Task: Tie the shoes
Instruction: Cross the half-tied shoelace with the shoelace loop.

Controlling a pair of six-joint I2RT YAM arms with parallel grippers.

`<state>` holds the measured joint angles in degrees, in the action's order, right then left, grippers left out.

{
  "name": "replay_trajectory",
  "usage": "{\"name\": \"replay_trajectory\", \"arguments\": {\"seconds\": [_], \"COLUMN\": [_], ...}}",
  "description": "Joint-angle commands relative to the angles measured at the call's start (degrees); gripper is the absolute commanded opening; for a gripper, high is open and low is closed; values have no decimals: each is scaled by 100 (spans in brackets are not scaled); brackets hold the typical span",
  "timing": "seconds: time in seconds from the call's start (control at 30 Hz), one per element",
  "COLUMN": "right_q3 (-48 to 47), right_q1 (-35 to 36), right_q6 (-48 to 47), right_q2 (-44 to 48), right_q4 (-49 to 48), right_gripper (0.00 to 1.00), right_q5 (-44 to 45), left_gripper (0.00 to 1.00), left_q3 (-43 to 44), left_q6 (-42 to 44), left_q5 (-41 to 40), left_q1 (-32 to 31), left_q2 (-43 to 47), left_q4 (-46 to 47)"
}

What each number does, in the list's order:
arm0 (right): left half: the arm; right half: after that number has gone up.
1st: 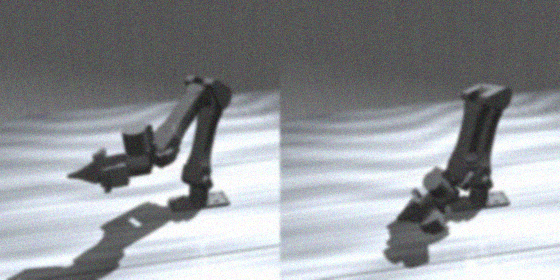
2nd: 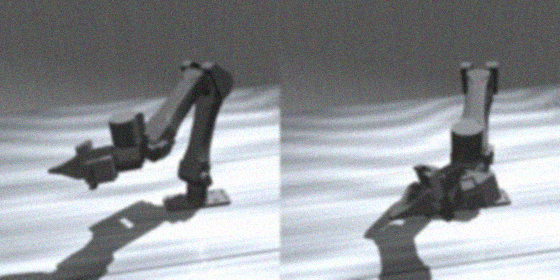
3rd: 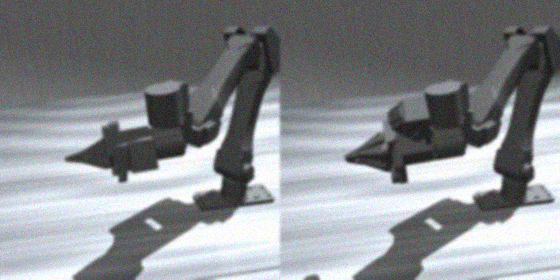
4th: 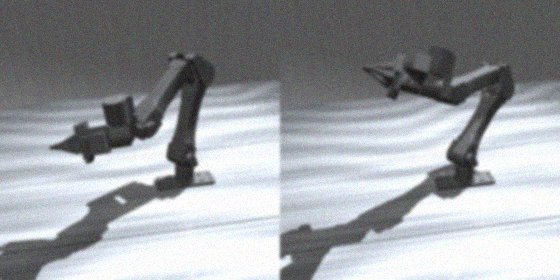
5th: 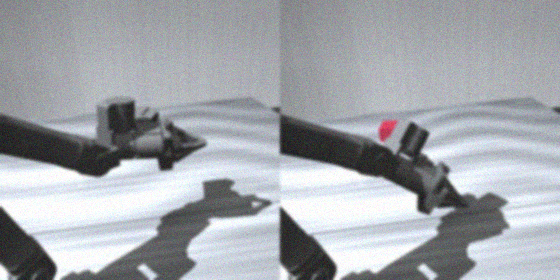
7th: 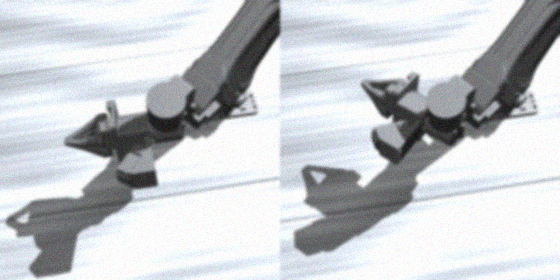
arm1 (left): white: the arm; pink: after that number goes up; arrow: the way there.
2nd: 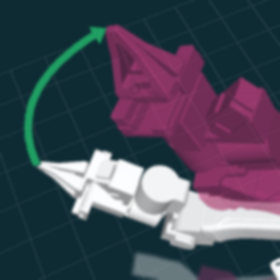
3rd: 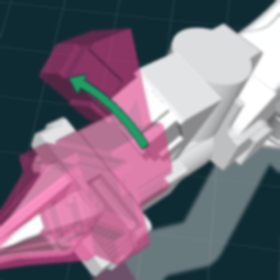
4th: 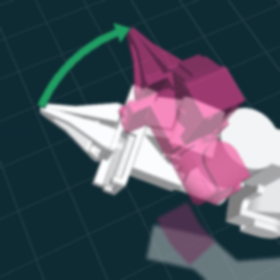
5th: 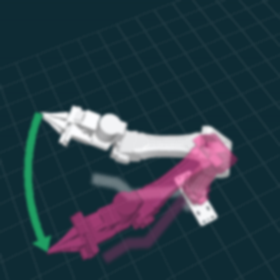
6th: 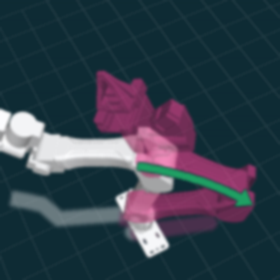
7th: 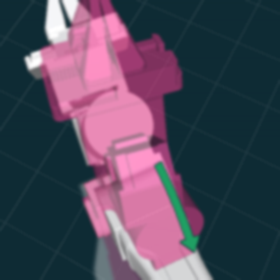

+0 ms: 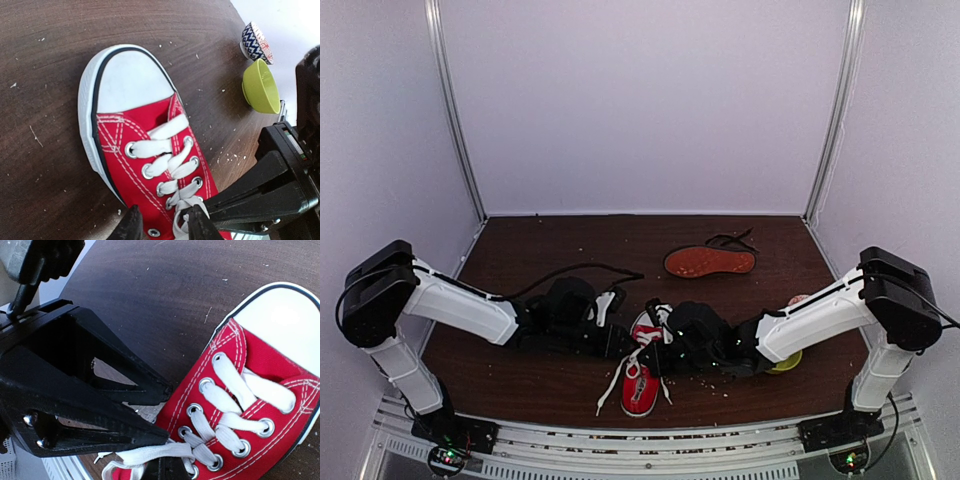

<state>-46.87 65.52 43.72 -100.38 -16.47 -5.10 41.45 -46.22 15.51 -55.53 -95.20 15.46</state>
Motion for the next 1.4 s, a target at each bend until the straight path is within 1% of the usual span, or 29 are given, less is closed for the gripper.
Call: {"name": "replay_trajectory", "arguments": {"seconds": [0.0, 0.17, 0.43, 0.5, 0.67, 0.83, 1.03, 1.1, 1.17, 1.37], "right_q3": [49, 40, 13, 10, 12, 14, 23, 21, 25, 46], "right_q1": [-42, -43, -44, -47, -41, -48, -43, -43, -47, -48], "right_q6": [5, 6, -3, -8, -6, -13, -11, -8, -6, -13], "right_q2": [26, 20, 18, 18, 18, 21, 20, 19, 25, 68], "right_q4": [56, 47, 64, 65, 74, 65, 60, 57, 64, 68], "right_gripper": [0, 0, 0, 0, 0, 0, 0, 0, 0, 0], "right_q5": [123, 124, 119, 128, 138, 139, 140, 141, 150, 196], "left_gripper": [36, 36, 25, 24, 26, 32, 32, 29, 25, 7], "left_q3": [-111, -159, -92, -93, -142, -282, -318, -299, -270, -301], "left_q6": [-118, -161, -228, -253, -305, -412, -456, -481, -484, -543], "left_q5": [335, 397, 571, 608, 655, 681, 719, 746, 780, 823], "left_q1": [-28, -35, -102, -122, -168, -178, -203, -228, -258, -320], "left_q2": [-8, -33, -208, -242, -245, -235, -257, -290, -333, -386], "left_q4": [557, 670, 846, 909, 1003, 1263, 1355, 1371, 1384, 1441]}}
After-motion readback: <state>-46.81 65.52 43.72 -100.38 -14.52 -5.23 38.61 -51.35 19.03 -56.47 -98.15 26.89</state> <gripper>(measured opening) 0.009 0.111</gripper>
